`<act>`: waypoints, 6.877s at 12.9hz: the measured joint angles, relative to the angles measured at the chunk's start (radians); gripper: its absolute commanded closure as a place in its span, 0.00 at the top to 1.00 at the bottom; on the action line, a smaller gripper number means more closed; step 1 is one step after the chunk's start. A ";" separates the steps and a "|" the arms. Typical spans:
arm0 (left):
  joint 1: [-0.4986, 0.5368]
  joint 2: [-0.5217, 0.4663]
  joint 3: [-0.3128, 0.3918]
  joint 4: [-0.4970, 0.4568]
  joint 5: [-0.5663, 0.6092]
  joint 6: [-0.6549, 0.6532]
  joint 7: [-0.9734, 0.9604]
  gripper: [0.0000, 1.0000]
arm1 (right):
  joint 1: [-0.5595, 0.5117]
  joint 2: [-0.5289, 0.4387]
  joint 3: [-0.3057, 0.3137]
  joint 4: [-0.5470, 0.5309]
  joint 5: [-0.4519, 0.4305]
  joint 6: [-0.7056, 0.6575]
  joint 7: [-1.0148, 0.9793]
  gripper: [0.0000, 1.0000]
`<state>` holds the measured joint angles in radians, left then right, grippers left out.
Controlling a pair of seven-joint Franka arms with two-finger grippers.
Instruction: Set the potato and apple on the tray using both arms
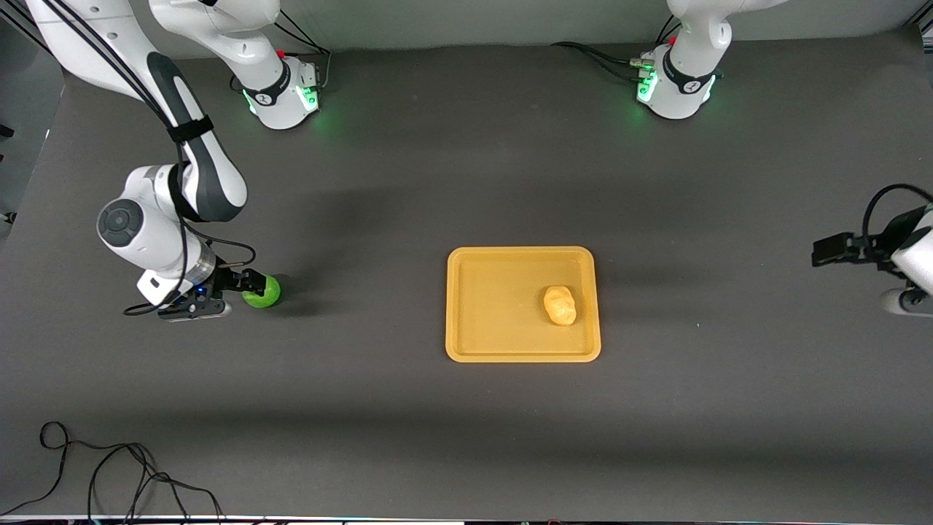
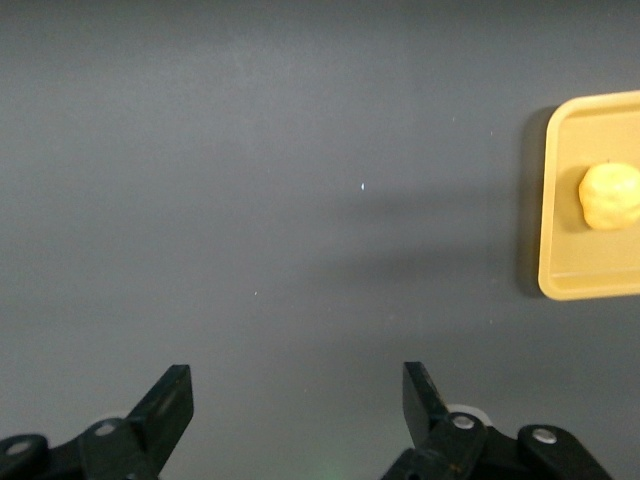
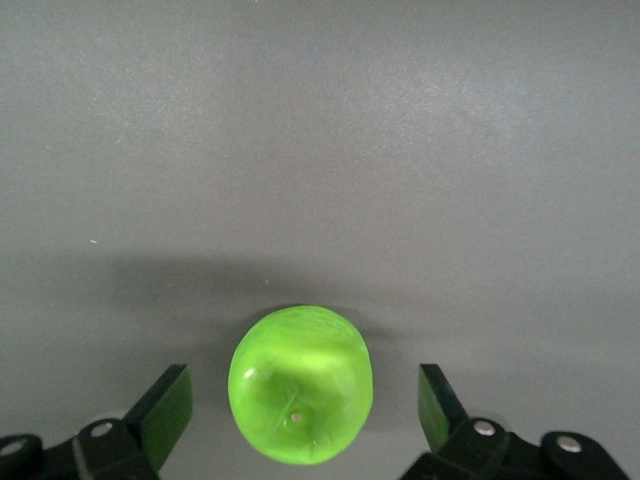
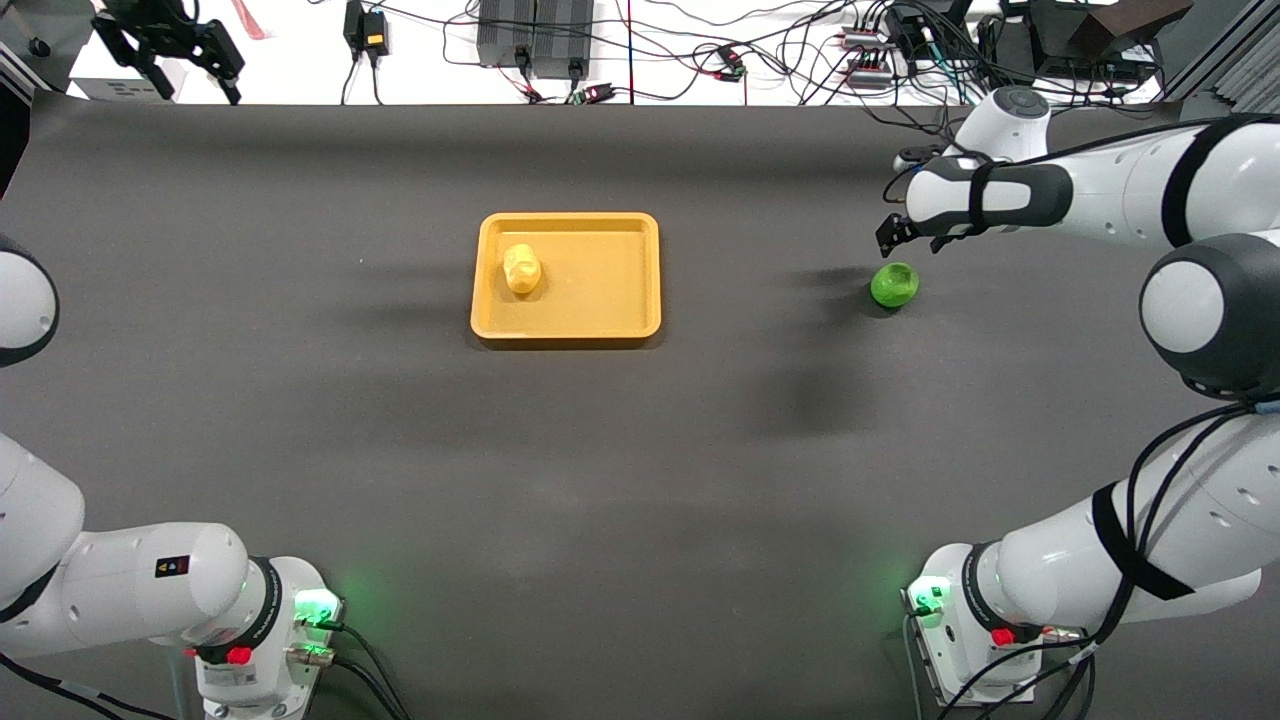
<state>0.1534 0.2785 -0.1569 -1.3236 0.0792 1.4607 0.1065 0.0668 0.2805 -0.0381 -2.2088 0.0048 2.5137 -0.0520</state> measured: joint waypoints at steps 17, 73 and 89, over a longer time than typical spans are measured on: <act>0.047 -0.027 0.000 0.049 -0.034 -0.020 0.036 0.95 | 0.008 0.049 -0.002 -0.033 0.000 0.042 0.000 0.57; 0.049 -0.027 -0.002 0.051 -0.033 -0.005 0.036 0.99 | 0.674 0.622 -0.009 1.311 -0.090 -0.631 0.941 1.00; 0.050 -0.027 -0.003 0.051 -0.033 0.000 0.036 0.99 | 0.147 -0.038 -0.040 0.810 0.003 -0.867 0.064 1.00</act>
<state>0.2029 0.2512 -0.1596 -1.2730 0.0459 1.4610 0.1422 0.2138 0.2426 -0.0780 -1.3992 0.0074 1.6470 0.0120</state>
